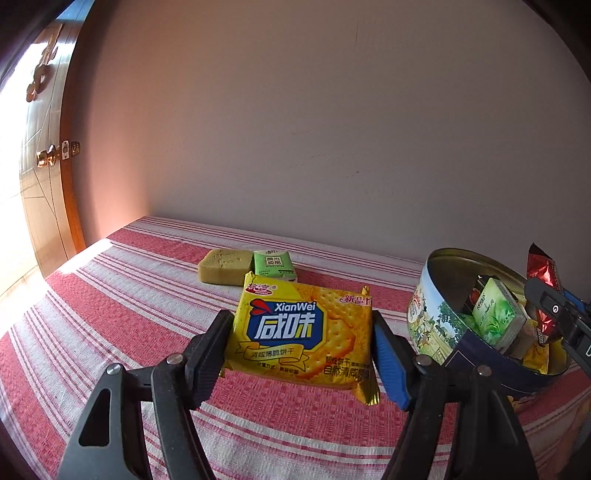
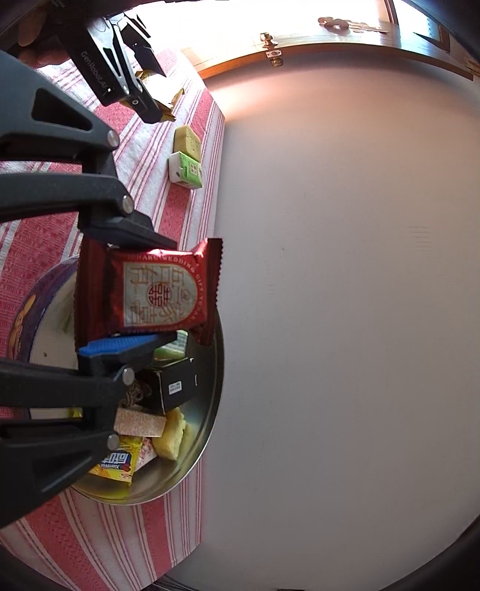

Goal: Organize objects
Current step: 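Carry the XianWei pack and red mooncake pack over the tin and release both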

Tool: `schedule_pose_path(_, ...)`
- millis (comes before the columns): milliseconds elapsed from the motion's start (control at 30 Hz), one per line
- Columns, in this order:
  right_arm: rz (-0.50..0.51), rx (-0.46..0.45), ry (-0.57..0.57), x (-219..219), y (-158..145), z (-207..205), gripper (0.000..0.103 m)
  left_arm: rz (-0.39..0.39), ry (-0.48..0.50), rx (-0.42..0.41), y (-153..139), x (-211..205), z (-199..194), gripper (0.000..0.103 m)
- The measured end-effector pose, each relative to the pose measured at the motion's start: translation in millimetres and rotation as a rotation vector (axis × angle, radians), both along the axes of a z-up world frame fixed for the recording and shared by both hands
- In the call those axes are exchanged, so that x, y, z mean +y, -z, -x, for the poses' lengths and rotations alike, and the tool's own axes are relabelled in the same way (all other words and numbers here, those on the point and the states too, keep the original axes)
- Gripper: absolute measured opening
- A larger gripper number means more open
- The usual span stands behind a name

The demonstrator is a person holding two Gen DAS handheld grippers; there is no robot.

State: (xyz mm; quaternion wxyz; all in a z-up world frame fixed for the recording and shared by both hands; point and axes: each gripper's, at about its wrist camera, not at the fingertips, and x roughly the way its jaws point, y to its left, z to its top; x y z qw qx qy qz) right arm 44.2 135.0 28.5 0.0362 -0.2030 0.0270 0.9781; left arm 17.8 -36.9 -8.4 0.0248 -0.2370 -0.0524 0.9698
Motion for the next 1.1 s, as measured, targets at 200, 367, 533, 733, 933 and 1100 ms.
schedule_pose_path(200,0.075,0.035,-0.012,39.4,-11.8,-13.0,0.041,0.029,0.062,0.059,-15.8,36.2,-6.7,0.073)
schedule_pose_path(367,0.08,0.046,0.028,67.3,-14.5,-20.2,0.041,0.047,0.128,0.089,-25.6,66.7,-10.7,0.073)
schedule_pose_path(533,0.053,0.036,0.088,88.5,-12.0,-19.6,0.041,0.071,0.192,0.109,-31.8,98.9,-8.8,0.073)
schedule_pose_path(733,0.045,0.021,0.13,105.3,-10.3,-16.0,0.041,0.079,0.245,0.118,-34.4,127.9,-4.5,0.073)
schedule_pose_path(933,0.018,0.026,0.147,109.6,-11.0,-16.8,0.041,0.078,0.27,0.106,-28.7,142.2,-2.0,0.073)
schedule_pose_path(1100,0.011,0.02,0.153,114.9,-10.9,-18.3,0.041,0.074,0.272,0.093,-23.0,147.9,0.7,0.073)
